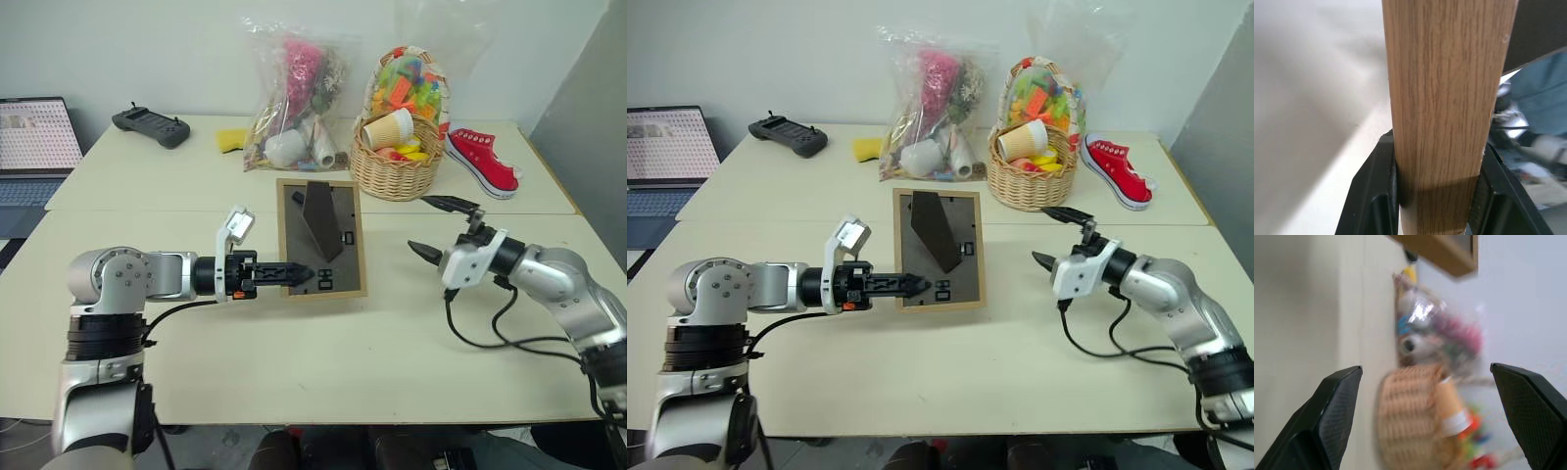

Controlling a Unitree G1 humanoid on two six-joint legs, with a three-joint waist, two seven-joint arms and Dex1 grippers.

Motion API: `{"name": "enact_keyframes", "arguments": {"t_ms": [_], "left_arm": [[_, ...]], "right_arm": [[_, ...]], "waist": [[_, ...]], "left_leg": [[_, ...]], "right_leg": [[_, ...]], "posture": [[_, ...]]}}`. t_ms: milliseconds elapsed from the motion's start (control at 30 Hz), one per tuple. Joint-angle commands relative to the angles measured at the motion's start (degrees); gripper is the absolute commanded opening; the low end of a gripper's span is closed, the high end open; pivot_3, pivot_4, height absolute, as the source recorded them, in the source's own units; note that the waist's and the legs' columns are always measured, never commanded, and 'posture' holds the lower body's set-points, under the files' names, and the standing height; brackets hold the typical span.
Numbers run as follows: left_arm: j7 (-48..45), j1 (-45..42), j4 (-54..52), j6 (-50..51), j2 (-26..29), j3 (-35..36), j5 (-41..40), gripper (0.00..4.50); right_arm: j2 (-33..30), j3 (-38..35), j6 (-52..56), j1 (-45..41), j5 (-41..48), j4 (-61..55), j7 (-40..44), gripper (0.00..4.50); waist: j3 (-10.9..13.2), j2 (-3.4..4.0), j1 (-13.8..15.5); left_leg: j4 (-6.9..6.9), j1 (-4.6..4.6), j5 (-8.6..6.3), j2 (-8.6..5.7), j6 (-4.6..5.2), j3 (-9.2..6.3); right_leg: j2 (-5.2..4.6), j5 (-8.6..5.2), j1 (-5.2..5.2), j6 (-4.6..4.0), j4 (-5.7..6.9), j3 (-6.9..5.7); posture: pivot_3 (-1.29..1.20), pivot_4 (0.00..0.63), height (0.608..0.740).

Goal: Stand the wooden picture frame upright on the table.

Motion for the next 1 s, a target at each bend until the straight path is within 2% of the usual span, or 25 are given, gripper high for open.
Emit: {"name": "enact_keyframes", "arguments": {"t_ms": [33,167,300,333,667,700,800,833,867,933,1000], "left_arm": [[3.19,-0.61,0.63,0.74,2.06,-1.43,-9.9,1.28],[8.24,-0.4,2.49,0.74,2.98,-3.72,-19.1,1.28],[13.26,1.29,1.9,0.74,3.41,-3.83,-24.42,1.28],[14.31,1.89,1.27,0.74,3.58,-3.7,-25.58,1.28],[21.8,6.28,-2.21,-1.55,3.61,-3.14,-33.69,1.28],[22.09,6.74,-2.82,-1.96,3.74,-3.37,-34.12,1.28],[23.79,7.52,-3.08,-4.68,2.93,-3.08,-32.89,1.28],[23.85,7.67,-3.16,-5.45,2.84,-2.78,-32.45,1.98],[23.76,7.76,-2.83,-5.83,3.21,-2.39,-32.47,2.04],[23.74,7.73,-1.63,-6.29,4.36,-1.68,-33.27,2.52],[24.14,7.57,0.3,-7.19,5.35,-0.41,-33.59,2.88]], "right_arm": [[3.08,2.6,-9.08,-6.44,-11.32,6.3,-13.37,4.45],[6.13,6.21,-11.74,-11.29,-18.2,10.42,-19.95,4.45],[6.88,7.08,-14.89,-13.09,-18.1,10.77,-22.57,4.45],[6.84,7.45,-16.31,-13.36,-16.87,10.89,-22.03,4.08],[6.66,6.0,-20.7,-13.76,-16.88,8.72,-23.93,1.83],[6.58,5.92,-21.18,-13.79,-16.6,8.58,-23.87,1.65],[6.29,6.06,-21.88,-13.88,-16.22,9.31,-23.47,1.58],[6.13,6.12,-22.19,-13.84,-16.18,9.48,-23.42,1.58],[6.02,6.2,-22.51,-13.76,-15.83,9.59,-23.21,1.57],[5.8,6.2,-22.98,-13.7,-15.2,9.75,-22.68,1.35],[5.51,5.97,-23.23,-13.53,-14.77,10.67,-22.39,1.33]], "waist": [[0.01,-0.02,-0.3],[0.03,-0.04,-0.39],[0.04,-0.07,-0.41],[0.05,-0.07,-0.41],[0.06,-0.09,-0.56],[0.06,-0.09,-0.61],[0.06,-0.09,-0.64],[0.06,-0.1,-0.64],[0.06,-0.09,-0.64],[0.06,-0.09,-0.69],[0.06,-0.09,-0.75]], "left_leg": [[-0.02,0.04,0.03,0.03,-0.05,-0.05],[-0.03,0.1,0.14,0.03,-0.21,-0.22],[0.02,0.1,0.17,-0.01,-0.23,-0.26],[0.02,0.09,0.17,-0.01,-0.23,-0.26],[0.2,0.1,0.17,-0.02,-0.21,-0.29],[0.21,0.09,0.17,-0.03,-0.21,-0.29],[0.24,0.1,0.17,-0.03,-0.21,-0.31],[0.26,0.09,0.16,-0.04,-0.2,-0.32],[0.28,0.09,0.16,-0.04,-0.2,-0.32],[0.3,0.1,0.16,-0.04,-0.2,-0.3],[0.3,0.1,0.16,-0.03,-0.2,-0.31]], "right_leg": [[-0.02,0.0,0.03,-0.01,0.05,-0.01],[-0.04,-0.01,0.0,-0.05,0.34,-0.08],[-0.08,-0.01,0.01,-0.05,0.39,-0.1],[-0.1,-0.01,0.02,-0.05,0.39,-0.1],[-0.12,-0.01,0.03,-0.05,0.6,-0.12],[-0.11,-0.01,0.03,-0.05,0.6,-0.12],[-0.11,-0.02,0.03,-0.06,0.64,-0.13],[-0.11,-0.02,0.03,-0.06,0.66,-0.14],[-0.1,-0.02,0.04,-0.06,0.66,-0.14],[-0.1,-0.02,0.04,-0.06,0.67,-0.13],[-0.09,-0.03,0.04,-0.07,0.68,-0.13]], "posture": [[0.0,0.15,0.74],[0.0,0.15,0.74],[0.0,0.15,0.74],[0.0,0.15,0.74],[0.0,0.15,0.74],[0.0,0.15,0.74],[0.0,0.15,0.74],[0.0,0.15,0.74],[0.0,0.15,0.74],[0.0,0.15,0.74],[0.0,0.15,0.74]]}}
